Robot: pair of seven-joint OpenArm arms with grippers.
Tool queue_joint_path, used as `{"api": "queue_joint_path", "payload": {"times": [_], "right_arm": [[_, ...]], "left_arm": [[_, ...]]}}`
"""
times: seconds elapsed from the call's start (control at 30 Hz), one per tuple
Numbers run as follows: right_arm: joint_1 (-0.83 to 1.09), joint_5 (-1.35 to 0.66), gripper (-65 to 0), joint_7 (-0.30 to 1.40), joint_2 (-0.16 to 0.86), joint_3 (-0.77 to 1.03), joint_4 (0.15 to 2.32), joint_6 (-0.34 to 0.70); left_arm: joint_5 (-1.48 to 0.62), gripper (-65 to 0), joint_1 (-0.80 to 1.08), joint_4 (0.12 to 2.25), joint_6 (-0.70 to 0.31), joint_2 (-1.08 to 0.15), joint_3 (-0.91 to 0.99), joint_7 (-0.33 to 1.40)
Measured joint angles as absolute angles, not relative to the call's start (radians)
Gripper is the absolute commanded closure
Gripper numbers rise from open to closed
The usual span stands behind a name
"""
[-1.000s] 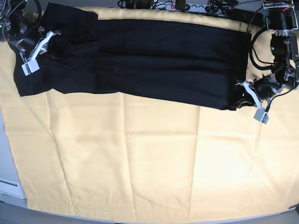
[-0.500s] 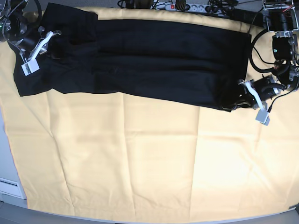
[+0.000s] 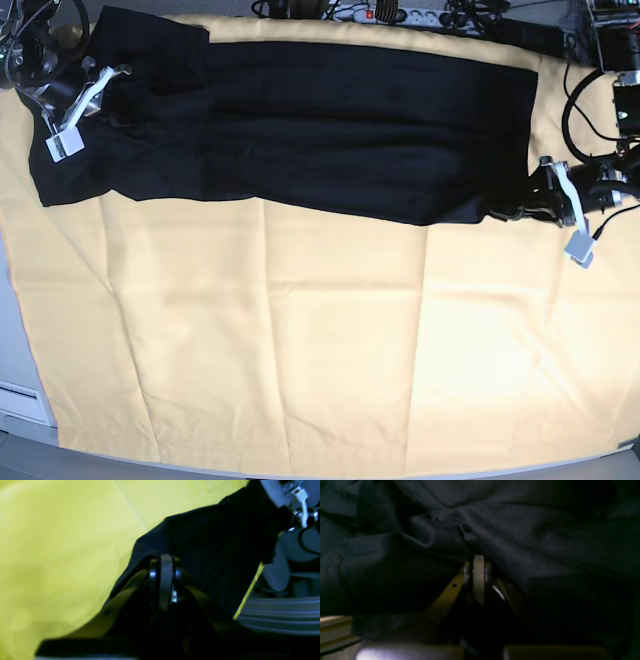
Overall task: Fold the T-shirt properly
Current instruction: 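Pull the shirt corner with the left gripper to straighten the fold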
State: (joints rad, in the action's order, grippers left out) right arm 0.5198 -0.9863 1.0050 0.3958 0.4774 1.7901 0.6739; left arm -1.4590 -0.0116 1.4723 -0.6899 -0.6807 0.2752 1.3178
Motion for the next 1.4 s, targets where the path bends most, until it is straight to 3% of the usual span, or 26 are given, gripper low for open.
{"api": "queue_joint_path", "payload": {"times": [0.2, 0.97, 1.0, 1.1, 1.17, 1.27, 1.4], "right_arm": [[0.52, -0.984, 0.0, 1.005, 0.396, 0.477, 1.79, 0.674], [0.519, -0.984, 0.0, 1.005, 0.396, 0.477, 1.79, 0.674], [0.519, -0.984, 0.0, 1.005, 0.396, 0.477, 1.79, 0.674], [0.519, -0.984, 0.0, 1.005, 0.396, 0.477, 1.79, 0.674], [0.519, -0.983, 0.0, 1.005, 0.396, 0.477, 1.79, 0.674], [0.52, -0.984, 0.0, 1.005, 0.396, 0.477, 1.79, 0.674], [0.519, -0.984, 0.0, 1.005, 0.396, 0.477, 1.79, 0.674]], "left_arm": [[-1.46, 0.0, -0.011, 1.473, -0.69, -0.749, 0.275, 1.346], [-1.467, 0.0, 0.052, 1.474, -0.69, -0.808, 0.275, 1.392], [-1.467, -4.5, 0.052, 1.474, -0.69, -0.805, 0.275, 1.392], [-1.412, -30.0, 0.052, 1.474, -0.69, -0.803, 0.275, 1.377], [-1.319, -39.8, 0.053, 1.472, -0.69, -0.804, 0.275, 1.292], [-1.168, -40.8, 0.052, 1.472, -0.598, -0.804, 0.275, 1.098], [-1.048, -40.7, 0.051, 1.472, -0.527, -0.803, 0.275, 1.089]]}}
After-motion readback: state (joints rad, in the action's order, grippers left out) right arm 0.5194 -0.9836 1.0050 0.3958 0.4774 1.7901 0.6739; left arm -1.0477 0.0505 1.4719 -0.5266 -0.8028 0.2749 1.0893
